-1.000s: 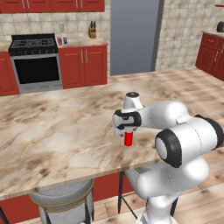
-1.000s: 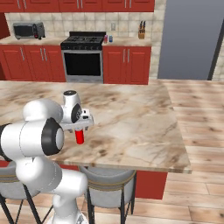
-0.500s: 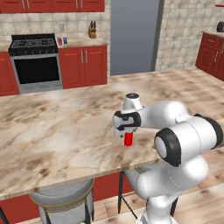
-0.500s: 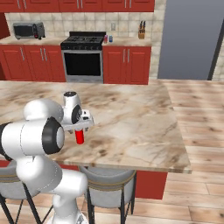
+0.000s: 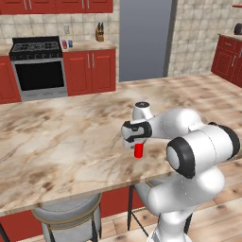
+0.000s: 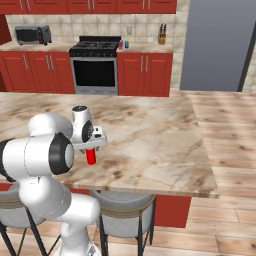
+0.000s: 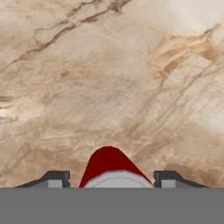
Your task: Four empty soda cans are scattered around the kitchen. Gather all the cans and cluster them next to the stove for recycling.
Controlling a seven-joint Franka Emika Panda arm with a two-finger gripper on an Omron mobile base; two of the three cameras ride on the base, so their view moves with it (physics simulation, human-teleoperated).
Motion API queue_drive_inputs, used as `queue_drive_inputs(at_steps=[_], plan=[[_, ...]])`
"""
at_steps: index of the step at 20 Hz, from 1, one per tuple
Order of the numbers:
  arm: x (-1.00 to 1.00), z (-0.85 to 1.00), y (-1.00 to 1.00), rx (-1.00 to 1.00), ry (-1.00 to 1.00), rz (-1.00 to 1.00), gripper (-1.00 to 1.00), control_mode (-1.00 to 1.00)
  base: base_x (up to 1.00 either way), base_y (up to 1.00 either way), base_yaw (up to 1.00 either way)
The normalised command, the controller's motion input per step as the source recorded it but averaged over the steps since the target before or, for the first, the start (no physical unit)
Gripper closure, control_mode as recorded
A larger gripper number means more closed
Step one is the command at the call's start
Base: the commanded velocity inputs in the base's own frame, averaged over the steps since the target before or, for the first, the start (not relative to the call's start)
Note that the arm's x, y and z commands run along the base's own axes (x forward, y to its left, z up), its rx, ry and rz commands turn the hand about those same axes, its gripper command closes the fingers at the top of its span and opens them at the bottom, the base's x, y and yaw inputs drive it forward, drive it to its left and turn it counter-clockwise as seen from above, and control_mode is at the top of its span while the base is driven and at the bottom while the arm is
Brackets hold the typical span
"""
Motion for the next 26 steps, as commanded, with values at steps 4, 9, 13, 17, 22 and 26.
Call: queue_drive_inputs(at_steps=[4, 9, 13, 17, 22, 26], plan=[[0.00, 0.00, 0.00, 0.00, 0.00, 0.00, 1.00, -1.00, 0.00, 0.00, 0.00], [-0.12, 0.19, -0.02, 0.03, 0.01, -0.02, 1.00, -1.00, 0.00, 0.00, 0.00], [-0.45, 0.64, -0.09, 0.07, 0.06, -0.03, 1.00, -1.00, 0.00, 0.00, 0.00], [-0.53, 0.75, -0.09, 0.06, 0.09, -0.02, 1.00, -1.00, 0.00, 0.00, 0.00], [-0.42, 0.59, 0.01, 0.00, 0.15, -0.01, 1.00, -1.00, 0.00, 0.00, 0.00], [-0.70, 0.33, -0.03, 0.00, 0.02, 0.00, 1.00, -1.00, 0.00, 0.00, 0.00]])
